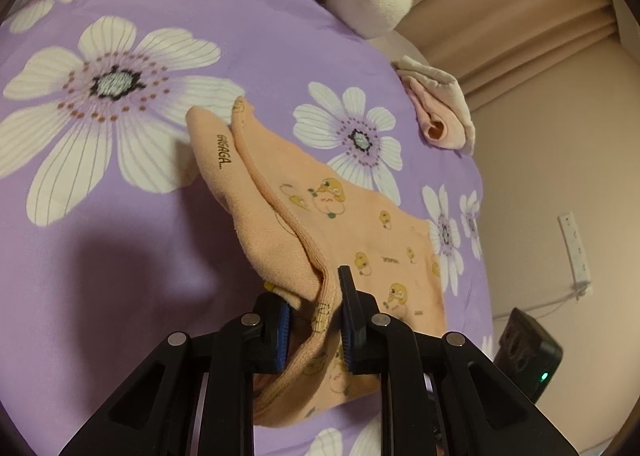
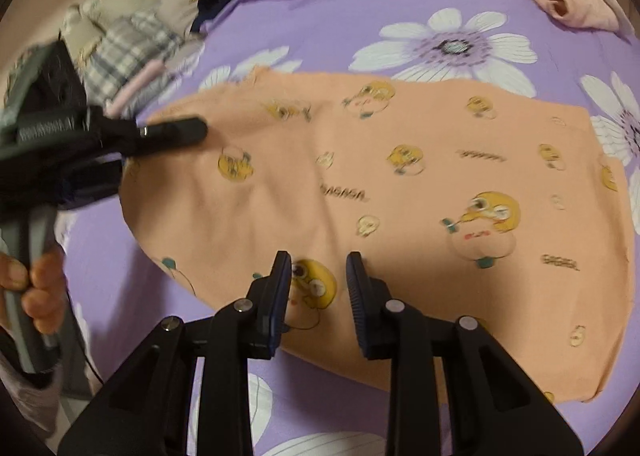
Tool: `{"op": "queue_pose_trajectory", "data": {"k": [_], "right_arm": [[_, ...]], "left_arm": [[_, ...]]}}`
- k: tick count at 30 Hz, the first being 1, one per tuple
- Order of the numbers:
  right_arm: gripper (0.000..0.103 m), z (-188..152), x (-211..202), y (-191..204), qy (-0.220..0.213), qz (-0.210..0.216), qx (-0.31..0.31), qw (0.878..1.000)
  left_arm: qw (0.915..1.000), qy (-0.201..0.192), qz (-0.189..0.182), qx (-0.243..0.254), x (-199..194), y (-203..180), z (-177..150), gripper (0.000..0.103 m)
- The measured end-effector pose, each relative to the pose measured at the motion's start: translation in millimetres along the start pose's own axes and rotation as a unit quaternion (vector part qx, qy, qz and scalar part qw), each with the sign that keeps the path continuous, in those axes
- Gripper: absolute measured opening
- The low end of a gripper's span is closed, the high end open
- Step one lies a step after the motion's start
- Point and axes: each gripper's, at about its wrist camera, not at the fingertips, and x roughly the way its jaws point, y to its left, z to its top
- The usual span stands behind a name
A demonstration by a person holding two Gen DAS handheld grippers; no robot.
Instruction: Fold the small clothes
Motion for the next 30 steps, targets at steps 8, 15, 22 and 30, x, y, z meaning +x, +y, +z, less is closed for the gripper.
{"op": "queue_pose_trajectory", "data": {"k": [8,15,22,30], "right_arm": [[0.03,4,-36,-48,-0.054,0.008,0.084,0.995],[0.03,-9,-60,-96,-0.09,0.007,0.156,0.984],[0.03,-28,-69,-132,-0.103,0.017,0.215,0.971],[0.036,-41,-80,-154,-0.116,0.03,0.254,0.96]], "left_arm": [[0.9949,-0.001,0.01,0.101,14,-70,2,0.018],[0.9864,0.034,0.001,0.161,52,-118,-13,0.018],[0.9724,0.116,-0.01,0.202,100,-141,-42,0.017],[0.9648,0.195,-0.022,0.175,138,-134,-58,0.029]]}}
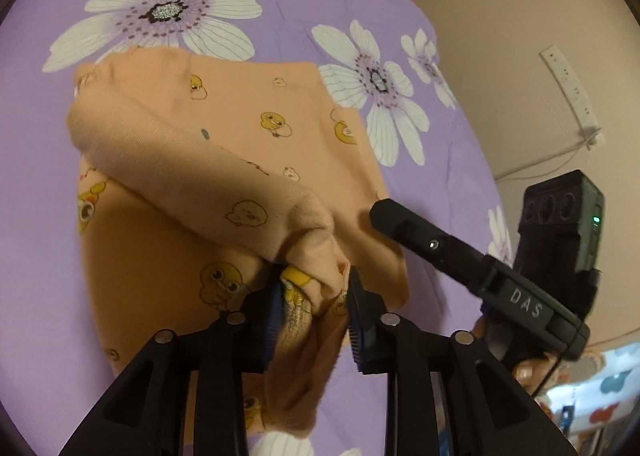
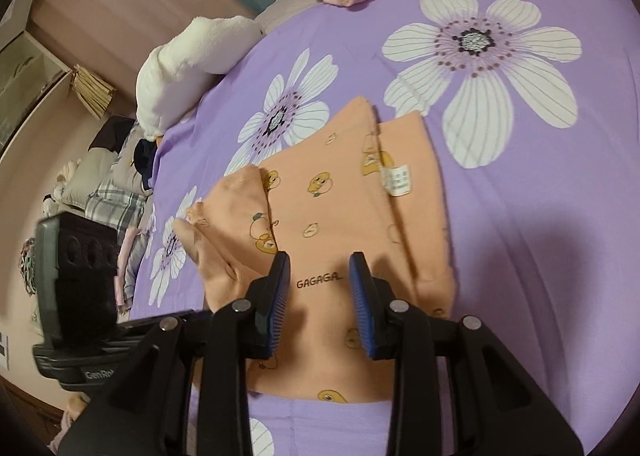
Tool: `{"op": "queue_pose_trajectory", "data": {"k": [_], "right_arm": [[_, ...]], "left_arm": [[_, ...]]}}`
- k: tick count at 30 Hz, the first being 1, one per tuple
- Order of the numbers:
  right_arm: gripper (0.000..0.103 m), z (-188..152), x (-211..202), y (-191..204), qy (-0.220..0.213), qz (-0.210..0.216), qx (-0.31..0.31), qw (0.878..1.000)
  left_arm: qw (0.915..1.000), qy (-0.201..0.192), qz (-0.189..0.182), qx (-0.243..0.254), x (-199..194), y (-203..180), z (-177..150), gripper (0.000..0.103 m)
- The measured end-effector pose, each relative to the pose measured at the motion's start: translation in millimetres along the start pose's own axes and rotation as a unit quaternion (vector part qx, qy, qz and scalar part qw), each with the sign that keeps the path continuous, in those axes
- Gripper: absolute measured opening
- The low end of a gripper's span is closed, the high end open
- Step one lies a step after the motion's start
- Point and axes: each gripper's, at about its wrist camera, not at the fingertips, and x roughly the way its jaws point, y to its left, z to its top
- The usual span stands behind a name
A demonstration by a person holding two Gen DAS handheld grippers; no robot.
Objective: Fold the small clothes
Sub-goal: 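Lay the edge down, open the left tool and withdraw it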
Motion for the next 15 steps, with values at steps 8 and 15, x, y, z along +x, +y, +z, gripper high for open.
{"op": "queue_pose_trajectory", "data": {"k": [8,15], "right_arm": [[0.06,3,3,13,0.018,0.041,-0.052,0.998],[0.072,-1,21,75,0.042,0.042,-0.215,0.975]], "left_arm": [[0.9985,-0.015,-0.047,-0.026,-40,25,-32,0.052],[0.9957,-0.051,-0.04,-0.066,-72,55,-59,0.052]]}}
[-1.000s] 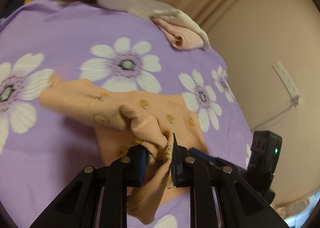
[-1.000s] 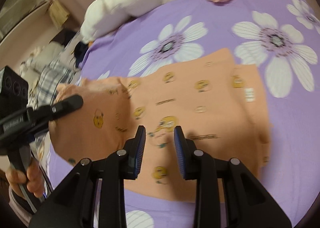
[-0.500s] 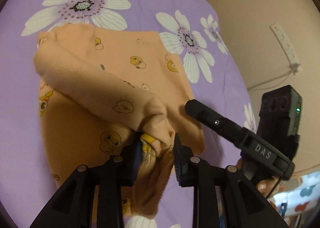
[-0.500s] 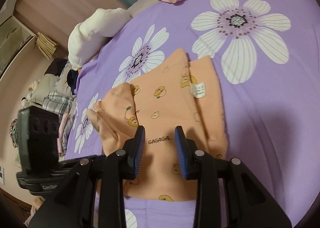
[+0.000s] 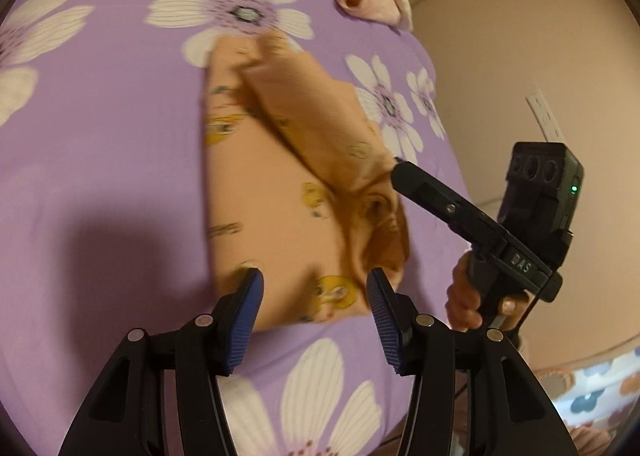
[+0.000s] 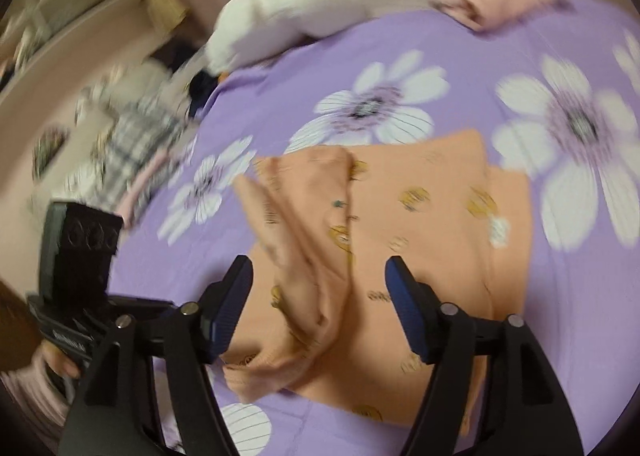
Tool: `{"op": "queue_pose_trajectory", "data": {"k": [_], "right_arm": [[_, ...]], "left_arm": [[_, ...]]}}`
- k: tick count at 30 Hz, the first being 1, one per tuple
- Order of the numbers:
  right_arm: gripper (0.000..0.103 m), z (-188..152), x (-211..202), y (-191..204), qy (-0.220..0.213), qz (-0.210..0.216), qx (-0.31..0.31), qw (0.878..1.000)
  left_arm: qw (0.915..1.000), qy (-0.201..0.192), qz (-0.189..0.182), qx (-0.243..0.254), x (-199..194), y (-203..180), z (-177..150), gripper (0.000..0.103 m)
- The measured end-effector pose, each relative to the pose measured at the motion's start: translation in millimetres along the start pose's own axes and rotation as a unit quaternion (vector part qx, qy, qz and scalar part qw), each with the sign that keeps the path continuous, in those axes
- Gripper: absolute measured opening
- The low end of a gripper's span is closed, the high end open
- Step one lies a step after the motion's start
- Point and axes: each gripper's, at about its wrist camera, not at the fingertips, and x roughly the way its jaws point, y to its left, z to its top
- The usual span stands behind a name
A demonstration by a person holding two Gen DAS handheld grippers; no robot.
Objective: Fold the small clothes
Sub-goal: 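Lay the edge down, open the left tool and withdraw it, then grasp the opposite side edge of the peach shirt with the right tool and fold it over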
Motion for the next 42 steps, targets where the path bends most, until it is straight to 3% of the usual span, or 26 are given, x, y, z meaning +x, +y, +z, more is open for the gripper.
{"op": "queue_pose_trajectory", "data": {"k": [2,5,6,7,8,10,12,14,18,21,25,30,32,34,42], "right_arm": [[0.073,6,8,10,0.008,-0.004,-0.032,0.999],[0.071,14,31,20,0.03,-0.045,-0.071,0.996],[0.056,15,40,20,0.04,-0.055,-0.077,0.995],[0.033,15,51,18,0.059,-0.059,-0.076,0.994],[0.021,14,59,14,0.073,-0.063,-0.07,0.993],[0.016,12,61,4,0.07,-0.071,-0.051,0.994],[0.012,12,51,-9,0.046,-0.043,0.0,0.998],[0.012,10,37,-28,0.016,-0.024,0.067,0.997],[0.017,-5,13,-76,-0.027,0.005,0.199,0.98],[0.03,-17,5,-96,-0.03,0.027,0.242,0.97],[0.04,-15,2,-97,-0.039,0.048,0.247,0.967],[0.04,-5,28,-86,-0.006,0.043,0.237,0.971],[0.035,-2,39,-84,0.007,0.028,0.226,0.974],[0.011,3,43,-79,0.01,0.006,0.207,0.978],[0.009,33,9,-65,-0.035,-0.024,0.144,0.989]], "left_arm": [[0.9999,-0.006,-0.006,-0.009,-4,5,-1,0.052],[0.9995,-0.013,-0.015,-0.023,-6,9,-2,0.052],[0.9994,-0.014,-0.016,-0.027,-7,9,-2,0.052],[0.9994,-0.014,-0.017,-0.028,-7,10,-2,0.052],[0.9993,-0.015,-0.018,-0.029,-8,10,-3,0.052],[0.9992,-0.017,-0.02,-0.031,-12,13,-4,0.052],[0.9991,-0.022,-0.019,-0.032,-16,15,-5,0.052],[0.9989,-0.025,-0.019,-0.034,-19,18,-8,0.052],[0.9987,-0.029,-0.021,-0.037,-18,18,-7,0.052],[0.9989,-0.028,-0.016,-0.035,-17,18,-7,0.052],[0.9991,-0.027,-0.011,-0.031,-15,15,-4,0.052],[0.9995,-0.025,0.0,-0.018,-15,8,-3,0.052],[0.9996,-0.023,0.002,-0.018,-13,8,-2,0.052],[0.9996,-0.022,0.004,-0.017,-13,7,-1,0.052],[0.9997,-0.023,0.001,-0.004,-11,-3,5,0.052]]}}
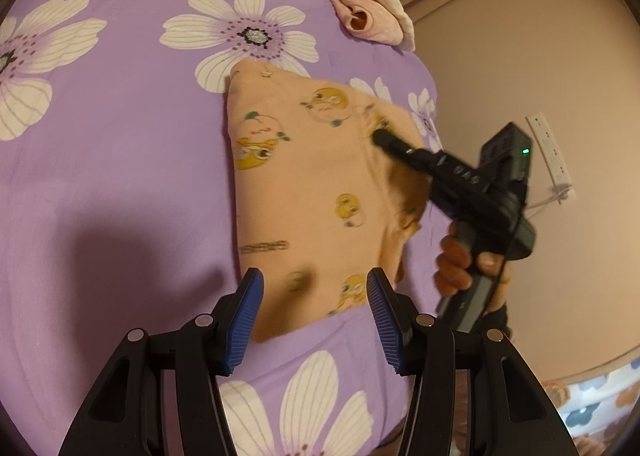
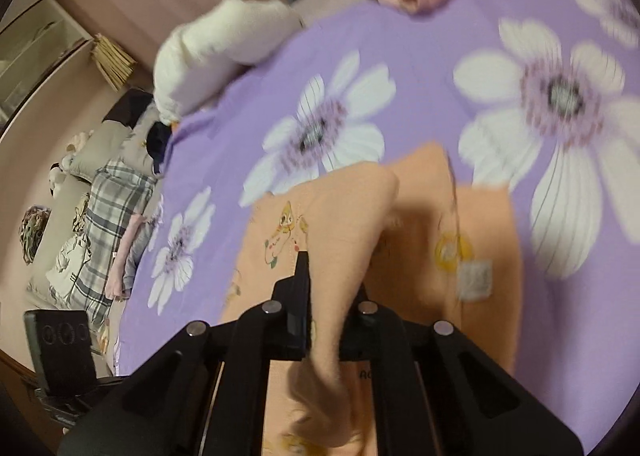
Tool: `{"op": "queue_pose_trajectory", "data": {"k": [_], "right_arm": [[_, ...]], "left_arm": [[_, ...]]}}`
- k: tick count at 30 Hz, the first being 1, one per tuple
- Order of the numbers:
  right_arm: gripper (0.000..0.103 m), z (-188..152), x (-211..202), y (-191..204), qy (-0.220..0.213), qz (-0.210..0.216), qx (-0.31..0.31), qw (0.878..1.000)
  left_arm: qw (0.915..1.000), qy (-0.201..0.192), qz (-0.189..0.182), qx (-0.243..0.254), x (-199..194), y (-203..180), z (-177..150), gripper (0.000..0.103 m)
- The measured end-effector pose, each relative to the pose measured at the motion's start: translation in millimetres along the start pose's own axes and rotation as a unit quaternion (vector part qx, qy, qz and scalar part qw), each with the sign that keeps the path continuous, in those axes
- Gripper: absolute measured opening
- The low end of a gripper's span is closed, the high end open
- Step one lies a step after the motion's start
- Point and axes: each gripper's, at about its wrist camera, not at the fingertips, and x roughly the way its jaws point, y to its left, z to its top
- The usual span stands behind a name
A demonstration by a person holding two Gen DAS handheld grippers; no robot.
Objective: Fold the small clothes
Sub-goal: 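Grasp the opposite side edge of the peach shirt with the right tool and fold it over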
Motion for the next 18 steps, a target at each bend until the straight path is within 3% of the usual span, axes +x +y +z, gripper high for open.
{"op": "queue_pose_trajectory", "data": {"k": [5,11,18], "right_arm": [[0.009,23,-12,-9,-0.008,-0.035,-0.008,0.999],[0.009,19,-6,-29,0.009,-0.075,-0.003,0.997],[0.023,15,3,-48,0.018,-0.119,0.018,0.993]], "left_arm": [[0.9999,0.006,0.002,0.014,8,-9,5,0.052],[0.9994,0.016,0.009,0.03,27,-21,13,0.052],[0.9947,0.027,0.047,0.088,53,-42,13,0.052]]}}
